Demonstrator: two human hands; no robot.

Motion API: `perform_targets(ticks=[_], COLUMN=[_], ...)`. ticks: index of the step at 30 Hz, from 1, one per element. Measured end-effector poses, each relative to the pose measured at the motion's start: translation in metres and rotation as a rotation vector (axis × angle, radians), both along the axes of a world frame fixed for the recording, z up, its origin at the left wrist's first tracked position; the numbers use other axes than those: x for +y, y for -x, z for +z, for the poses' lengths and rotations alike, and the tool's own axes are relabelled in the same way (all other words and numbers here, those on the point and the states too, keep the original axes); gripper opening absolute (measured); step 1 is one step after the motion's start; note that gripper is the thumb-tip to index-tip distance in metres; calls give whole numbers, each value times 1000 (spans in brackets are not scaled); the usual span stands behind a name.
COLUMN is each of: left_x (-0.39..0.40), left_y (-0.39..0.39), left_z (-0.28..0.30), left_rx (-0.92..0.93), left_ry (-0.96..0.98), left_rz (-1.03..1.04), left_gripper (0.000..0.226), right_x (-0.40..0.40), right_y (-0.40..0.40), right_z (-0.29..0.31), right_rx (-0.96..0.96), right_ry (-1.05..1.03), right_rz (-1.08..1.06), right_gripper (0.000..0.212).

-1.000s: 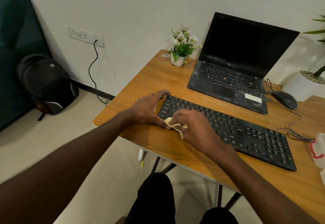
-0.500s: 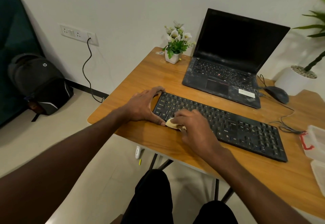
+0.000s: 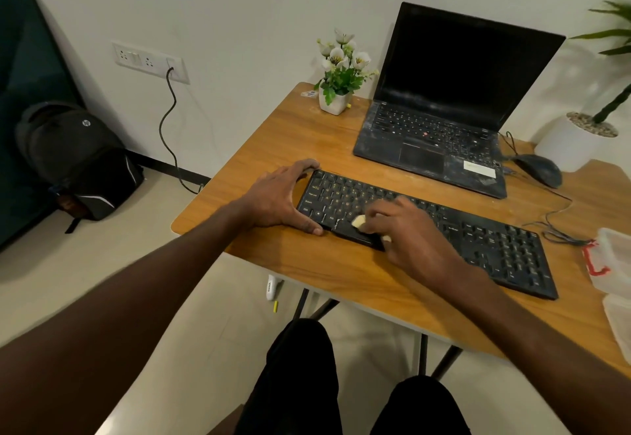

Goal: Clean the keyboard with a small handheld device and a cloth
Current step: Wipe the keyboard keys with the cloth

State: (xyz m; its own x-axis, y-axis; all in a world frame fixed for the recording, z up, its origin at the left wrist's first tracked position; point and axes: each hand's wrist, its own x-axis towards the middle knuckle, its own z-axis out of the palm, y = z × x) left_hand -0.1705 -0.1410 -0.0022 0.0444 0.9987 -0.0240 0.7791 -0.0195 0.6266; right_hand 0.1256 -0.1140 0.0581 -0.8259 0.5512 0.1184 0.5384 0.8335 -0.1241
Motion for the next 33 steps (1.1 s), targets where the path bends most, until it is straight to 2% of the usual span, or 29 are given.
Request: perform_targets(ticks=[3, 8, 12, 18, 22, 28, 30, 33], left_x=[0, 1, 2, 3, 1, -2, -2, -2], left_y=[-2, -1, 0, 1, 0, -1, -1, -1], left_z=[0, 0, -2, -3, -2, 1, 1, 1], left_rx=[15, 25, 20, 8, 6, -17, -15, -36], left_ry=[-11, -17, -22, -18, -24, -17, -17, -15], left_rz=[7, -1, 0, -10, -6, 0, 0, 7], left_gripper=[134, 131, 130, 127, 126, 124, 126, 126], right_x=[15, 9, 2, -4, -14, -16, -18, -12], right_y=[-13, 36, 42, 14, 10, 20, 2, -31], right_z=[5, 0, -9, -5, 6, -8, -10, -3], right_rx=[-20, 224, 115, 24, -45, 191, 161, 152], right_ry=[-25, -10, -39, -74, -59, 78, 74, 106], right_rz=[-65, -157, -123, -234, -388, -374, -361, -471], right_gripper=[34, 42, 40, 38, 28, 42, 37, 36])
